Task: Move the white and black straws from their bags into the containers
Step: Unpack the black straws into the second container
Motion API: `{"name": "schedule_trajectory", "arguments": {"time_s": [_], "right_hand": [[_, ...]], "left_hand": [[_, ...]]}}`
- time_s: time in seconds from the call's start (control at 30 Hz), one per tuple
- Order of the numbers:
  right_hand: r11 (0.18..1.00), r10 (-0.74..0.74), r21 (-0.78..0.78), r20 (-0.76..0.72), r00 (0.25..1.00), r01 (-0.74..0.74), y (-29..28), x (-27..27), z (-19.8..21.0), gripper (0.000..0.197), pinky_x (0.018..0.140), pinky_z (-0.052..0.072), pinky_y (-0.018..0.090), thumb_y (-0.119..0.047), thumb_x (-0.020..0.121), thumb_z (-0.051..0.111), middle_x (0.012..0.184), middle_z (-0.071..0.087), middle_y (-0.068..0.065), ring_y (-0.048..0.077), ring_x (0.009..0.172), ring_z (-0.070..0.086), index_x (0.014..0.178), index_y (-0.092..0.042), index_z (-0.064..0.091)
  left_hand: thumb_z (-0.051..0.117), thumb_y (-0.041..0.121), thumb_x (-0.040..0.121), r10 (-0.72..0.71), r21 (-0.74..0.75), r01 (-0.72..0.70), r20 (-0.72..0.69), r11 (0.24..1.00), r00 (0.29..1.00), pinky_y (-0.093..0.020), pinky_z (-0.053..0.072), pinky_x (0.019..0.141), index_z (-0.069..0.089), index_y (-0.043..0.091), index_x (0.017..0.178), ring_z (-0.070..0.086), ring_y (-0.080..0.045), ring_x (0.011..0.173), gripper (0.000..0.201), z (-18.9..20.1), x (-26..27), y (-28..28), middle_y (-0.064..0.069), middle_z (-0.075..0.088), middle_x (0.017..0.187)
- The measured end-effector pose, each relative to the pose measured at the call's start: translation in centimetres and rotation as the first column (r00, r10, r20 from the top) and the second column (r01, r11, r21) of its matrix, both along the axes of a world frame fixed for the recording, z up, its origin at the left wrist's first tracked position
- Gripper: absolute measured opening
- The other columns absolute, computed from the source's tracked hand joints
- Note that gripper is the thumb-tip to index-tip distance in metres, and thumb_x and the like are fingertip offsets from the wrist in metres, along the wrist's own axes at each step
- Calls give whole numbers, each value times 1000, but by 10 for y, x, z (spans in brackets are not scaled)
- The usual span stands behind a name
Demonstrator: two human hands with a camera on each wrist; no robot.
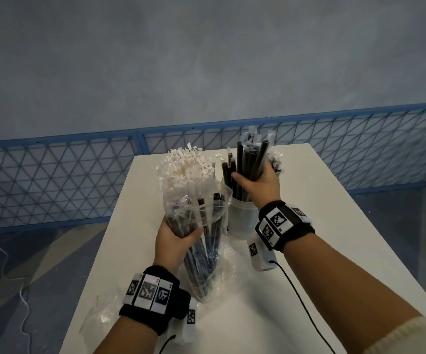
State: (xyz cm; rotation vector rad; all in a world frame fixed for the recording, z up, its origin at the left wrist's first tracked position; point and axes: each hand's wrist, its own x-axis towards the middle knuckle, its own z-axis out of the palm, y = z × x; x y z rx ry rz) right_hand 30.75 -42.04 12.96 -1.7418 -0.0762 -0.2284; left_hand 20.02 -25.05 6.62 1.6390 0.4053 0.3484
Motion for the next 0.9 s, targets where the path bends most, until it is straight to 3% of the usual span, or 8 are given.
{"name": "schedule_trajectory", "arguments": {"time_s": [0.13,0.23,0.33,0.43,0.53,0.63,0.73,0.9], "right_hand": [[990,-140,77,419,897,119,4,-10,47,74,96,45,21,-16,70,78,128,46,-2,14,111,52,128,-29,35],[959,-37,-194,643,765,209,5,2,59,51,106,37,23,-15,80,66,132,39,-5,12,123,41,128,-16,49],[823,147,-543,488,860,167,2,17,42,28,99,40,34,-14,89,50,122,59,5,22,114,51,114,-12,61],[793,134,-604,299,945,78,-5,17,11,25,87,34,24,-7,91,45,111,63,12,27,107,52,108,-5,64],[752,154,-651,327,933,104,-9,10,-9,25,92,34,29,-7,85,50,106,65,13,33,105,56,104,-5,65],[805,49,-544,461,886,238,-10,-6,-2,31,103,28,35,-17,86,53,120,59,7,20,116,49,116,-10,60],[917,107,-375,555,825,134,-1,-42,19,23,85,41,18,-18,88,48,100,64,3,8,91,53,101,-9,64],[698,327,-716,325,887,5,19,-68,-1,19,73,51,40,-17,89,50,87,68,10,28,78,60,91,-6,66]], "left_hand": [[83,3,65,-2,-11,2,3,1000,1000,-42,51,93,56,8,114,64,-26,102,56,-1,1,-1,-8,68,106],[82,2,65,-11,-15,11,9,1000,1000,-43,52,92,56,7,114,64,-26,102,56,-1,1,-1,-8,68,106],[83,3,65,-22,-15,22,11,1000,1000,-45,52,93,56,6,117,65,-25,103,58,-1,1,-2,-8,69,108],[83,3,66,-26,-13,26,12,1000,1000,-43,52,93,56,8,116,65,-24,102,57,-1,1,-2,-6,69,107],[82,3,67,-29,-15,30,16,999,999,-40,52,91,57,9,115,65,-22,101,54,2,-1,-3,-4,69,105],[82,2,67,-29,-32,30,19,999,999,-38,52,90,57,11,113,65,-20,100,53,3,-2,-4,-2,69,103],[83,2,65,-17,-29,18,36,999,999,-39,52,90,56,12,113,65,-22,101,55,3,-2,-4,-3,68,104],[87,8,61,-12,-23,14,55,1000,998,-37,53,86,57,23,105,66,-19,98,56,3,-5,-9,2,69,100]]}}
